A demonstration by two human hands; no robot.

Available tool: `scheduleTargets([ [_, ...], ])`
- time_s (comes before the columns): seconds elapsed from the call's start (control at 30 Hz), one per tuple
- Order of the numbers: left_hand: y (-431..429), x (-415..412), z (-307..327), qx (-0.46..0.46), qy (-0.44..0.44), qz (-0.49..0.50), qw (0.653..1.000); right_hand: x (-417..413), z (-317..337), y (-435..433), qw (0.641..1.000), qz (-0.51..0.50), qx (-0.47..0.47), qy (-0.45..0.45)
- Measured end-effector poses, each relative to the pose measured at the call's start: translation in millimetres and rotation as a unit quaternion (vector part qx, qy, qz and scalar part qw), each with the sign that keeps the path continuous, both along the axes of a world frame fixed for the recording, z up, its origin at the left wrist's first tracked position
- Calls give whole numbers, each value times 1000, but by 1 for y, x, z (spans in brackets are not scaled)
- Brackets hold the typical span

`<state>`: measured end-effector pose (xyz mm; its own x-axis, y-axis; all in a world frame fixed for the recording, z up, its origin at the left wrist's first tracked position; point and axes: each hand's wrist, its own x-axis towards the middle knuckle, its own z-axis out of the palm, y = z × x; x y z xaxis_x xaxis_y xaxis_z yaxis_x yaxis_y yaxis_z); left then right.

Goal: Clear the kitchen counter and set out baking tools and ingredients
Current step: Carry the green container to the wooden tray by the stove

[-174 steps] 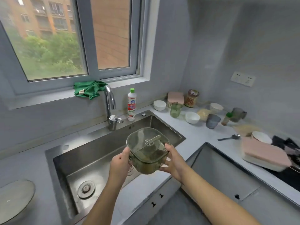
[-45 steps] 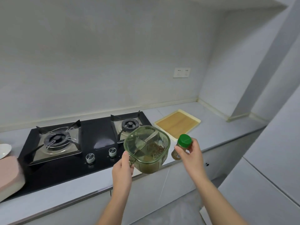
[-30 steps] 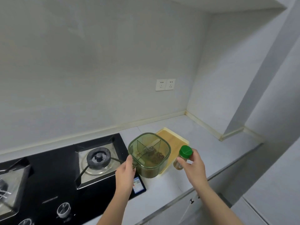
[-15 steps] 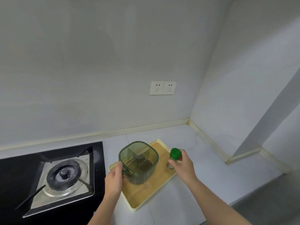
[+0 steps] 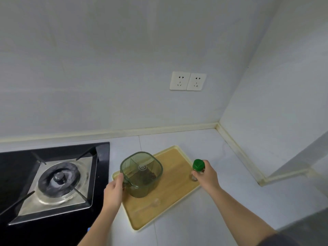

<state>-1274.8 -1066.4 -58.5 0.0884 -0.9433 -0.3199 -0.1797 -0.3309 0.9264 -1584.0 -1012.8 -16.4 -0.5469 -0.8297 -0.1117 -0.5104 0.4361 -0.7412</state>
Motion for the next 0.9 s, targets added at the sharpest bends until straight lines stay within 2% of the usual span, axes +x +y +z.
scheduleTargets([
  [0.3, -1, 3, -8, 2, -46, 39, 998, -14, -20, -2, 1000, 6, 27, 3],
  [0.5, 6, 3, -6, -22, -104, 70, 992, -20, -24, -1, 999, -26, 15, -34],
  [0.67, 4, -1, -5, 13, -80, 47, 996, -23, -38, 0, 992, -53, 39, -109],
  [0.9, -31, -11, 0, 10, -82, 21, 996, -29, -44, -4, 991, -67, 25, -116],
])
